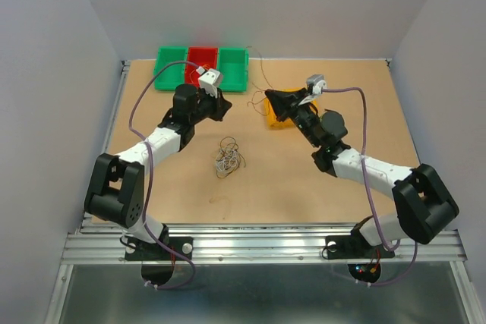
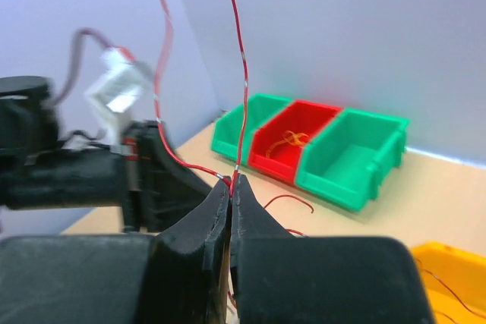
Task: Untangle the cables
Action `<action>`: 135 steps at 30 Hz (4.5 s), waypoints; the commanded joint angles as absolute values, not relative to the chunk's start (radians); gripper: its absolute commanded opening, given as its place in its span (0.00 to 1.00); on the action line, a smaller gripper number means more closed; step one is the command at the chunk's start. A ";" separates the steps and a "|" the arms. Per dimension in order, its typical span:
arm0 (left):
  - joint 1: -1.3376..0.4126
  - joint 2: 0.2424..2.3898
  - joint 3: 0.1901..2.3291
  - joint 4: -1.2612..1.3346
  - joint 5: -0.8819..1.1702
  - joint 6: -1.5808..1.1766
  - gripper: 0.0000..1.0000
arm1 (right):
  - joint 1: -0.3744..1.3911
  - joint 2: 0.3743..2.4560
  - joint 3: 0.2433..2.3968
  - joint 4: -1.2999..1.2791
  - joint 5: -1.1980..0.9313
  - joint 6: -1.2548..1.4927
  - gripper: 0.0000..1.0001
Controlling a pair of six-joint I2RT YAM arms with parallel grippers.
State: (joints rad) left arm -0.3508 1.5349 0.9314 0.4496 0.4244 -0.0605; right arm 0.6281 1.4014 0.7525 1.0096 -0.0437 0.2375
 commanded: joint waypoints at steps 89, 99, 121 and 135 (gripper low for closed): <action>-0.502 1.753 1.175 0.212 0.420 0.120 0.07 | 0.532 1.305 0.528 1.465 0.188 0.310 0.01; -0.460 1.698 1.149 0.307 0.330 0.097 0.70 | 0.534 1.379 0.635 1.296 0.126 0.279 0.01; -0.250 1.540 1.051 0.453 0.721 -0.031 0.78 | 0.525 1.532 0.725 1.174 -0.248 0.173 0.01; -0.310 1.683 1.143 0.360 0.471 0.035 0.65 | 0.526 1.491 0.717 1.241 -0.508 0.244 0.01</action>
State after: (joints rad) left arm -0.3141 1.6863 1.0973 0.3393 0.5285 0.0071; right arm 0.5297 1.5639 0.7048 1.1526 -0.4435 0.2329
